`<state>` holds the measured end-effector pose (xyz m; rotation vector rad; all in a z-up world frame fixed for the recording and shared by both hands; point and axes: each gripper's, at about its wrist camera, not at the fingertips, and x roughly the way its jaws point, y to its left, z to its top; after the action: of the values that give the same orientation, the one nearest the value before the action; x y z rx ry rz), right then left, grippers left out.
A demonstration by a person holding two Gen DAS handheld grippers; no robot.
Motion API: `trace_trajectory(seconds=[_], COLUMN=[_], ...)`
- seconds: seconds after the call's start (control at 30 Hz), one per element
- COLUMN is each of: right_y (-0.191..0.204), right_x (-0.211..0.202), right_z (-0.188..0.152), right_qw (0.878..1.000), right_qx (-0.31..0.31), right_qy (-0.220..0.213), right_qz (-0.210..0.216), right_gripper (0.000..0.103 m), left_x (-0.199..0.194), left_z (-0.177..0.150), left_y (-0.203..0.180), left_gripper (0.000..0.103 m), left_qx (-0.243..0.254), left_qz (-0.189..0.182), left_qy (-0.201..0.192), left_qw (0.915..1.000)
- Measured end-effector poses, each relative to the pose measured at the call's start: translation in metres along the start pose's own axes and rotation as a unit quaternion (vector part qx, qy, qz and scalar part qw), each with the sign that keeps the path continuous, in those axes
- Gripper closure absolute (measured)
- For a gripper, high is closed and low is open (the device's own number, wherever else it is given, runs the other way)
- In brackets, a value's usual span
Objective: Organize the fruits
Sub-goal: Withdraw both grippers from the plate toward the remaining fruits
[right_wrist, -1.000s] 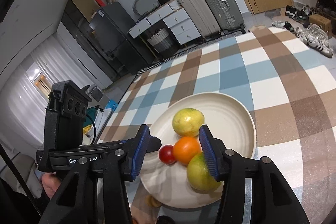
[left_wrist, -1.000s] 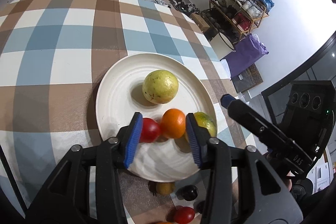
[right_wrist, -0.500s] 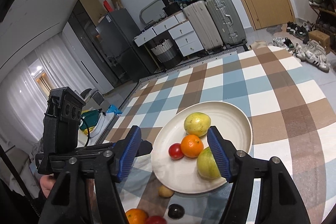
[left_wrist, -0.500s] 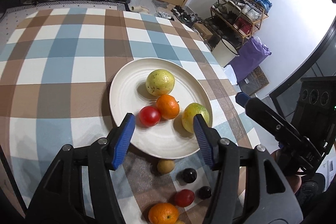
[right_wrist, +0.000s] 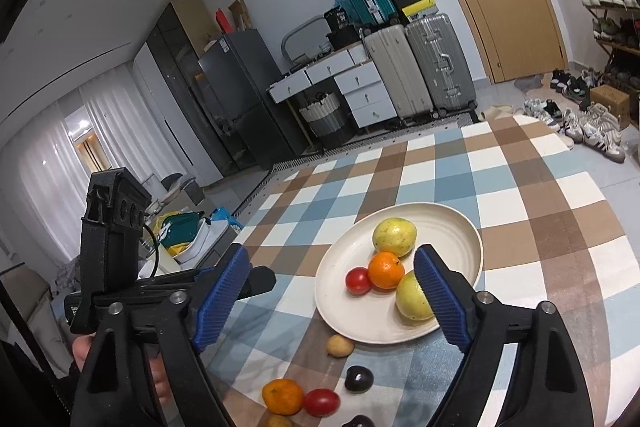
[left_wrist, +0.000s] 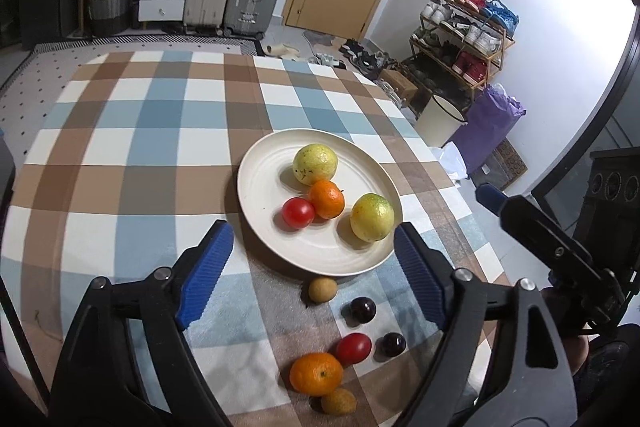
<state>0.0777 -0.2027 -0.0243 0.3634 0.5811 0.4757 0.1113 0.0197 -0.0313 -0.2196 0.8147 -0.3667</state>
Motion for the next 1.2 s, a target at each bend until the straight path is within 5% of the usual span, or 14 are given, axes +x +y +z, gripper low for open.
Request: trace_trajectory(seconds=[0.2, 0.4, 1.2], right_y=[0.012, 0.02, 0.032], right_x=[-0.016, -0.029, -0.05], right_z=[-0.003, -0.008, -0.057], right_qw=[1.0, 1.0, 0.996], right_qx=[-0.008, -0.017, -0.075], right_qy=[-0.01, -0.016, -0.002], right_qz=[-0.001, -0.007, -0.052], right_gripper=[0.004, 0.002, 0.001], left_x=[-0.025, -0.047, -0.058], left_z=[-0.01, -0.021, -0.083], left_y=[-0.005, -0.008, -0.01], left_gripper=[0.018, 0.001, 0.001], left_qx=[0.006, 0.006, 0.025], left_qz=[0.009, 0.025, 0.075], left_qy=[-0.015, -0.036, -0.043], left_qw=[0.9998, 0.999, 0.9959])
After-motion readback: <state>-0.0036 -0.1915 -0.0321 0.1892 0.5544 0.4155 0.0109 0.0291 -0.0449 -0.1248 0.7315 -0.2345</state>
